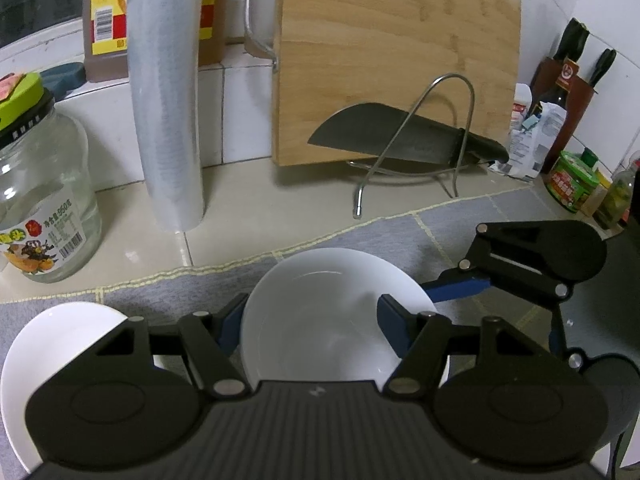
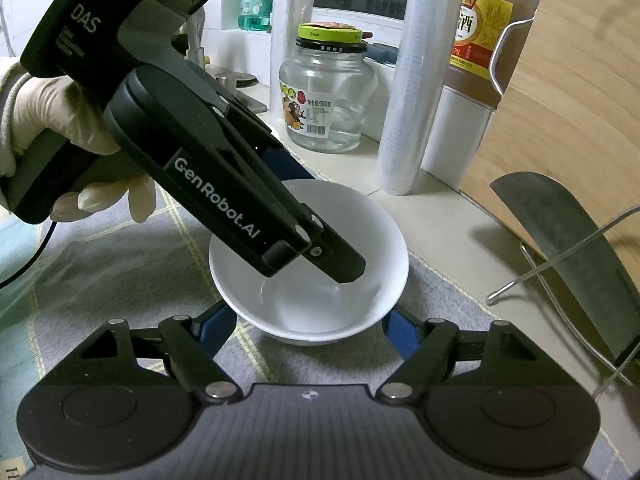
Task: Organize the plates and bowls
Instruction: 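Lower the held bowl into the other white bowl with the left gripper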
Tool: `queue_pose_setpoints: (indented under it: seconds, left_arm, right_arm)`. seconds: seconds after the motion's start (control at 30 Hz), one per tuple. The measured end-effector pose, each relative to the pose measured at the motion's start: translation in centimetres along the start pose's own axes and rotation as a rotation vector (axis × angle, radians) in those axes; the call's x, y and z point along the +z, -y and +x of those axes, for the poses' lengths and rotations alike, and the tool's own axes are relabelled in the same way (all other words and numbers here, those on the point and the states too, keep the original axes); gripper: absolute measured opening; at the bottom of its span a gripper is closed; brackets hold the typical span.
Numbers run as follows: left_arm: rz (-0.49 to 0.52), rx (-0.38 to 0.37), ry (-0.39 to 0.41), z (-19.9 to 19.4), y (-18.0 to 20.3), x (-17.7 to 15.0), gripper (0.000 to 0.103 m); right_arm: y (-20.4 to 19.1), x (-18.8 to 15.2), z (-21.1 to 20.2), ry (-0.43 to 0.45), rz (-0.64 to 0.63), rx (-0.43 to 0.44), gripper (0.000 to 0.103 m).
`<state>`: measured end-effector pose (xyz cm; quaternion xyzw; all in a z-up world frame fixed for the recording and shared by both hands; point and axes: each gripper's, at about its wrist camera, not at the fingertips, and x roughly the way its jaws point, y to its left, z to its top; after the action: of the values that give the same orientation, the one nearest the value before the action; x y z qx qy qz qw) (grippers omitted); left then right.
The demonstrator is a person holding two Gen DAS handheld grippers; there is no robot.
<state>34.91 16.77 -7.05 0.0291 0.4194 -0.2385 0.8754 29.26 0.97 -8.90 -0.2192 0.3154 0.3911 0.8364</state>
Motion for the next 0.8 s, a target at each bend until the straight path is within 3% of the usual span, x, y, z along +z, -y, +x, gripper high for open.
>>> queue_pose_setpoints:
  seconds: [0.8]
  left_arm:
    - [0.030, -0.016, 0.058, -5.5, 4.8, -0.1, 0.067]
  right_arm:
    - [-1.4, -0.5, -6.3, 0.049, -0.038, 0.012, 0.083]
